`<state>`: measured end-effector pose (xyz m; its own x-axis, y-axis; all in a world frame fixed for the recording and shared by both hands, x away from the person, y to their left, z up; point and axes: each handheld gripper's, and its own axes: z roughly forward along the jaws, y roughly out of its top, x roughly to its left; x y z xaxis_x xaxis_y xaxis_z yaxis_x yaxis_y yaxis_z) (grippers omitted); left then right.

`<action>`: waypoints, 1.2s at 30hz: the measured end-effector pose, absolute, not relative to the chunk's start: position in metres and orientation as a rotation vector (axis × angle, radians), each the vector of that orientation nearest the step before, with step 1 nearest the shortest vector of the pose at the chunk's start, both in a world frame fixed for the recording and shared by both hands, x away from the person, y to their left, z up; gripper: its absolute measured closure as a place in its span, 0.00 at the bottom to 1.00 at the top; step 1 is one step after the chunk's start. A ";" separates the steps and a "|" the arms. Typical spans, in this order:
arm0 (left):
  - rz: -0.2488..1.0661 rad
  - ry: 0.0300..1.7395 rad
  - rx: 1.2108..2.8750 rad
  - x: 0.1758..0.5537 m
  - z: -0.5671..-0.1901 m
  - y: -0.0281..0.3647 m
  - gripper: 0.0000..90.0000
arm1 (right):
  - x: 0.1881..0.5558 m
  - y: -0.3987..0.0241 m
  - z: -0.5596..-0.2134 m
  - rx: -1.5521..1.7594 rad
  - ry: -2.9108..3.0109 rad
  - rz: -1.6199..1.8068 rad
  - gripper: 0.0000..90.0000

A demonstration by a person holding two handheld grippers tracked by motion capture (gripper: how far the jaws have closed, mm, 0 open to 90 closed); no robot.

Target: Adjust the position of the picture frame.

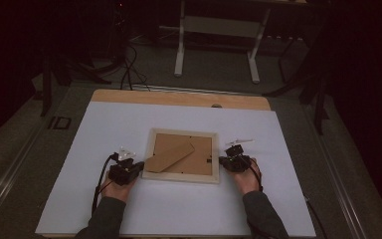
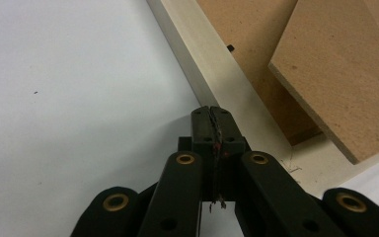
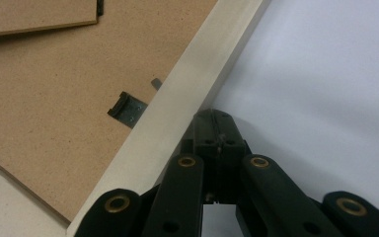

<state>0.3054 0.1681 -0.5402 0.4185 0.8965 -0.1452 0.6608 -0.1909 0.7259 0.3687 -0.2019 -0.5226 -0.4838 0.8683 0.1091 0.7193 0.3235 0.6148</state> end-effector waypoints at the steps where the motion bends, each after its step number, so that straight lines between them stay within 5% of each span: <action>1: 0.405 1.320 1.937 0.305 -0.540 0.168 1.00 | 0.369 -0.202 -0.523 1.441 2.352 0.901 1.00; 36: 0.418 1.309 1.967 0.301 -0.539 0.167 1.00 | 0.373 -0.200 -0.524 1.401 2.346 0.908 1.00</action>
